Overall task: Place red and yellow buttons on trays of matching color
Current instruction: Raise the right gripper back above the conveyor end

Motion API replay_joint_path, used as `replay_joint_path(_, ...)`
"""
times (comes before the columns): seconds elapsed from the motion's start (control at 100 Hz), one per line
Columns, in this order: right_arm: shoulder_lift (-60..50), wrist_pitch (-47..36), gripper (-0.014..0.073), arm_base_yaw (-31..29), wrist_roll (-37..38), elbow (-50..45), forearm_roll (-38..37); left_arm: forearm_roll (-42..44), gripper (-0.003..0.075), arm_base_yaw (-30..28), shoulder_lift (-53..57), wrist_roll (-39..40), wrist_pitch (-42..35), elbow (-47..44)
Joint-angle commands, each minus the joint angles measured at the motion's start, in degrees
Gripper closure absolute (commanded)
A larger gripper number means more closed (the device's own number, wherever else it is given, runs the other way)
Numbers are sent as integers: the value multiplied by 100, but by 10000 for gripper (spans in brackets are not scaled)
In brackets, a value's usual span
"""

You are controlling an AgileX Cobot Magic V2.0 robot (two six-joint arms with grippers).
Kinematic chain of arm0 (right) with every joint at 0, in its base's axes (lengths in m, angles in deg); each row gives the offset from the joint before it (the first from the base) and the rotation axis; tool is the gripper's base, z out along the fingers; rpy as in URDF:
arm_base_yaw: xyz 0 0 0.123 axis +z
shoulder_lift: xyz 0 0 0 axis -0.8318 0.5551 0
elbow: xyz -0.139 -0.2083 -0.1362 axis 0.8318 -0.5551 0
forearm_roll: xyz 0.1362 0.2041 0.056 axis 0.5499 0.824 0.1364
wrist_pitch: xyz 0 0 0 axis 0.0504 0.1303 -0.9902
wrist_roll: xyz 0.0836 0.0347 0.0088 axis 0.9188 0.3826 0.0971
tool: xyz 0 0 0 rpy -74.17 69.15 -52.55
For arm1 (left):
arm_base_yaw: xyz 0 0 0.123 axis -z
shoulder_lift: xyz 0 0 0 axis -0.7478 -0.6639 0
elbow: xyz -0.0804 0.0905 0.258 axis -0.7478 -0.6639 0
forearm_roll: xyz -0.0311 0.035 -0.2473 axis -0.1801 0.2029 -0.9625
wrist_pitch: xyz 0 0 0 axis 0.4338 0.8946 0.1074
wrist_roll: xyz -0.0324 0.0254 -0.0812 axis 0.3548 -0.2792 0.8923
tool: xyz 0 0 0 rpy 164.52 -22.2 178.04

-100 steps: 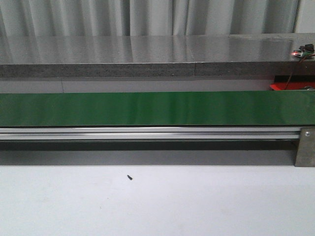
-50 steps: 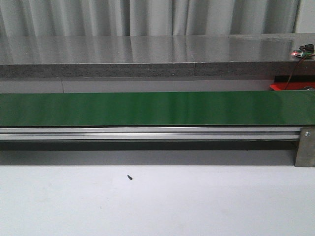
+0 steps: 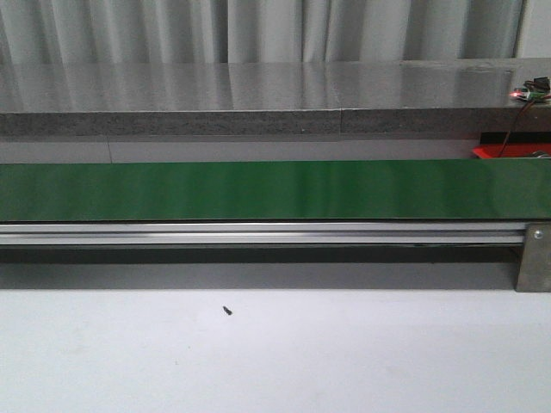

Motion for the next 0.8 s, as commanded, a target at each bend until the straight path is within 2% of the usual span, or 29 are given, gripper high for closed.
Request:
replay_joint_path(0.0,-208,-493,652,127,254,-23,-356,-104,740,38,0,-1,-272,149)
replay_joint_path(0.22,-797,-1045,652,270,-8,-816,-341,-104,740,38,0,-1,-272,149)
replay_joint_path(0.41,-1354,-1100,652,270,-8,-1280,-202,-104,740,38,0,-1,-272,149)
replay_joint_path(0.79,-1622,-1286,652,270,-8,-1503,-172,-104,740,38,0,-1,-272,149)
